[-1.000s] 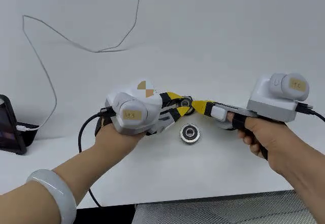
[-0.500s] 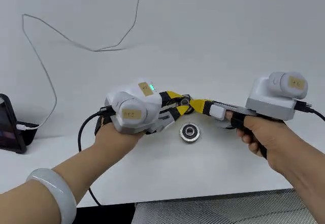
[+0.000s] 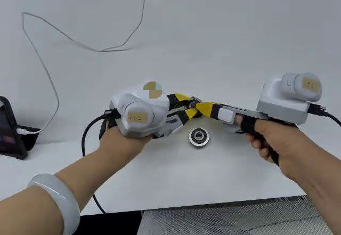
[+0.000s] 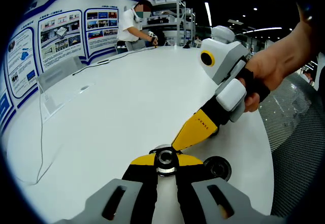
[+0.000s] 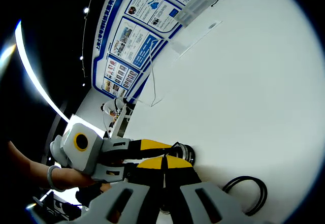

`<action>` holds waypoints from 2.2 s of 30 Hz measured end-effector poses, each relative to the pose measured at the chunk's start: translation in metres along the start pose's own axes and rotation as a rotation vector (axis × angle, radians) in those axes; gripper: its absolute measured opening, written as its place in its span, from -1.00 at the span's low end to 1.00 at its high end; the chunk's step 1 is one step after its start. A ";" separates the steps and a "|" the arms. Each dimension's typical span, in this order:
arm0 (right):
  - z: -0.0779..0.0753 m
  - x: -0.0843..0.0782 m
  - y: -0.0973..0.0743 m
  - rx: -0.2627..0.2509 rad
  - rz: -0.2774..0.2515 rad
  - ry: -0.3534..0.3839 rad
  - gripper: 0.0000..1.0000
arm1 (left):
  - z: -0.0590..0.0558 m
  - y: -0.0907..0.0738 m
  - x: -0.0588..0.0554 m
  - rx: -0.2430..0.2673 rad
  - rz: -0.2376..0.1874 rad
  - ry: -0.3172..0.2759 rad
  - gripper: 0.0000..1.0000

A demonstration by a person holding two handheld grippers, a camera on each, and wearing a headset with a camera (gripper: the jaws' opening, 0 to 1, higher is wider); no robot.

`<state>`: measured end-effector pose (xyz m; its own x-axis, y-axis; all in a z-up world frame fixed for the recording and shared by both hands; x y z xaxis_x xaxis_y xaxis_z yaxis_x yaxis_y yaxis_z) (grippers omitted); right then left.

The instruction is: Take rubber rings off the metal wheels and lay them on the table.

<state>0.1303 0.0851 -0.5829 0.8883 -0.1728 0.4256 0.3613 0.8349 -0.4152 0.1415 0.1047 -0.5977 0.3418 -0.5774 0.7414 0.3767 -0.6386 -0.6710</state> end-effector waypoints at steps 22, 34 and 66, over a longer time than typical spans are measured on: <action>-0.002 0.005 -0.001 -0.020 -0.032 0.004 -0.97 | -0.001 -0.013 0.006 0.008 -0.013 0.036 -0.64; 0.002 0.006 -0.003 -0.024 -0.032 -0.007 -0.97 | -0.008 -0.024 0.004 0.015 -0.041 0.051 -0.57; 0.023 0.003 -0.031 0.029 -0.084 0.032 -0.96 | -0.001 -0.037 -0.007 0.056 -0.073 -0.046 -0.14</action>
<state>0.1154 0.0709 -0.5508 0.8640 -0.2586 0.4320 0.4266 0.8318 -0.3552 0.1241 0.1320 -0.5782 0.3508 -0.5057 0.7881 0.4489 -0.6478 -0.6155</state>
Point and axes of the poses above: the centre of the closed fingertips' face, and the gripper's own axes: y roughly forward along the fingers, z roughly to its left, x roughly out of its top, the point moved 1 cm from there along -y, roughly backward along the fingers, and after that the axes turned 7 degrees about z, right-handed, at the moved point
